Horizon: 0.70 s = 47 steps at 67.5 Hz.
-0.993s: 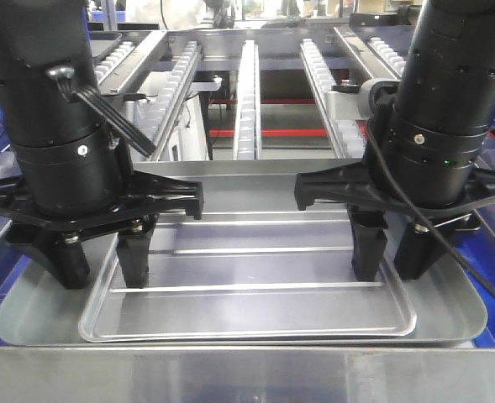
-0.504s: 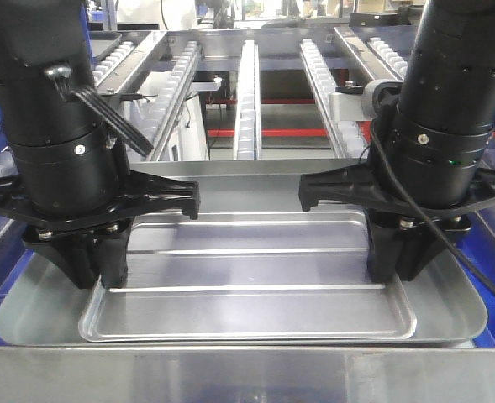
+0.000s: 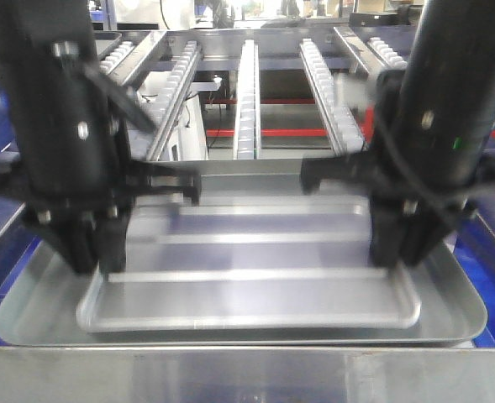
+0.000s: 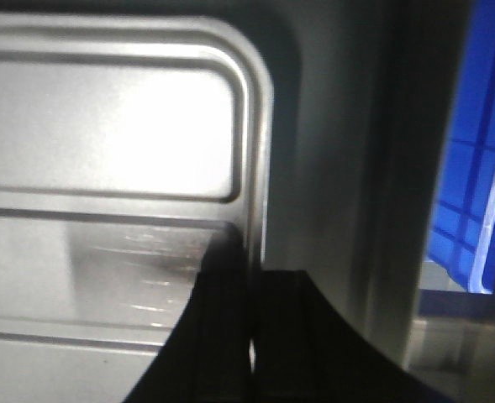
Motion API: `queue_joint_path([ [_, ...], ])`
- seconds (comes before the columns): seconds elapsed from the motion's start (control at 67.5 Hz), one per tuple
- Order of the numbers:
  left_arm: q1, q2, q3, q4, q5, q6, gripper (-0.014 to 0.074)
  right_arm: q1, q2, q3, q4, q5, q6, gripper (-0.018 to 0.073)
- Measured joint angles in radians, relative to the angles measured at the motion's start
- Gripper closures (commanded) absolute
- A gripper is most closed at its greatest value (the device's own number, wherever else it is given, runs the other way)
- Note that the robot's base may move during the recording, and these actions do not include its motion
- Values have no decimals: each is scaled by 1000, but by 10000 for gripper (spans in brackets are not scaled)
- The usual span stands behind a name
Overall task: Grab silver tray and place in blue box
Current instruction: 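Lift the silver tray with both grippers and pull it toward the robot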
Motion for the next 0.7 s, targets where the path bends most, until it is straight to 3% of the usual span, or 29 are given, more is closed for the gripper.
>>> queue_joint_path([
  [0.148, -7, -88, -5, -9, 29, -9, 603, 2, -83, -5, 0, 46, 57, 505],
  [0.282, -41, -149, 10, 19, 69, -65, 604, 43, -141, 3, -12, 89, 108, 505],
  [0.696, -210, -346, 191, 34, 114, -224, 604, 230, -306, 142, -52, 145, 292, 505],
])
